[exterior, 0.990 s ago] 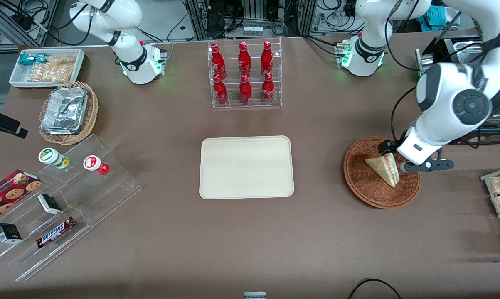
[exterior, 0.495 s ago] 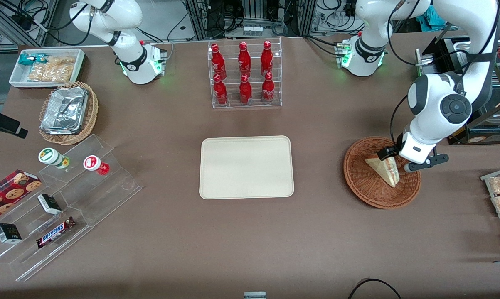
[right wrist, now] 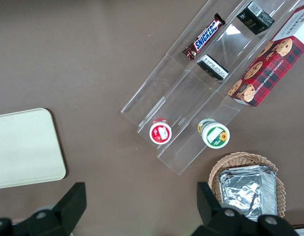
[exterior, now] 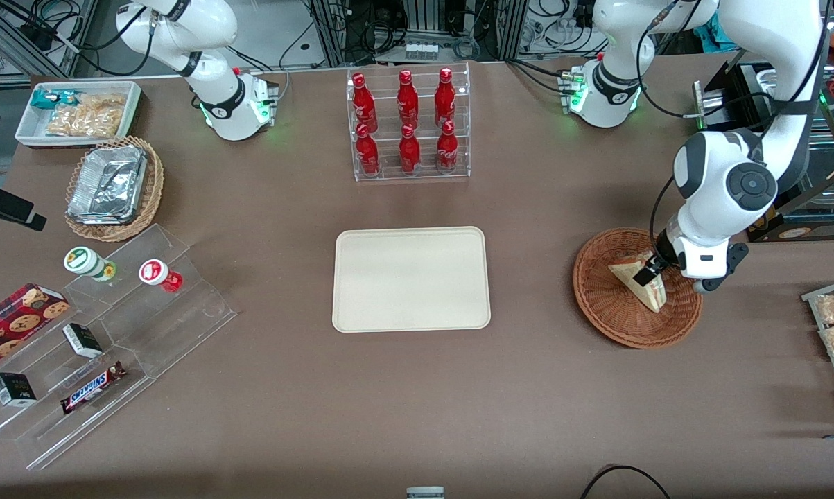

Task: Place sandwich from basket to tray
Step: 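Lower the left gripper and close it on the wrapped sandwich, then lift the sandwich and carry it with the left gripper to the cream tray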

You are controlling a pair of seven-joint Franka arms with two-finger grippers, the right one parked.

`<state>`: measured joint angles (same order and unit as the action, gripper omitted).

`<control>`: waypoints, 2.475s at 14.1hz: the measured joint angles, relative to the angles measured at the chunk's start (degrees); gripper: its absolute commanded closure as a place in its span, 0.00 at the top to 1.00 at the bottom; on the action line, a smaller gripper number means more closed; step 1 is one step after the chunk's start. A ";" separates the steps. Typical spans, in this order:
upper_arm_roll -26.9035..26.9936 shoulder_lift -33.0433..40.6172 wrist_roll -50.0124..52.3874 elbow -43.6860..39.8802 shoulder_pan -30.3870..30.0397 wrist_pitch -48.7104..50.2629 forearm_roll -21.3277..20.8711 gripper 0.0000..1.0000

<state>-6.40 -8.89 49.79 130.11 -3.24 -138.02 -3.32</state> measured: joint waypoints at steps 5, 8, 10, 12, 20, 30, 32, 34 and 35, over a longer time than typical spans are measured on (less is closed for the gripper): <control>0.03 -3.41 3.24 0.07 -0.26 -1.64 0.18 0.35; 0.01 -4.82 4.52 0.07 -0.25 -2.85 0.18 0.06; -0.01 -4.79 4.52 -0.07 -0.25 -2.85 0.18 0.06; -0.05 -4.66 4.51 -0.51 -0.19 -2.80 0.17 0.04; -6.40 1.41 -6.63 -7.51 3.64 13.53 0.13 0.02; -11.38 -13.40 -10.89 -30.93 20.71 22.39 0.08 0.00; -11.36 -18.69 -7.74 -35.95 23.98 22.32 0.08 0.00; -11.33 -24.42 -4.02 -42.12 26.97 22.19 0.08 0.00; -11.31 -27.27 -2.05 -45.39 28.44 22.12 0.07 0.00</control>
<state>-17.71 -36.16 47.74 84.72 25.20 -115.90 -3.24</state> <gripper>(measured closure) 0.855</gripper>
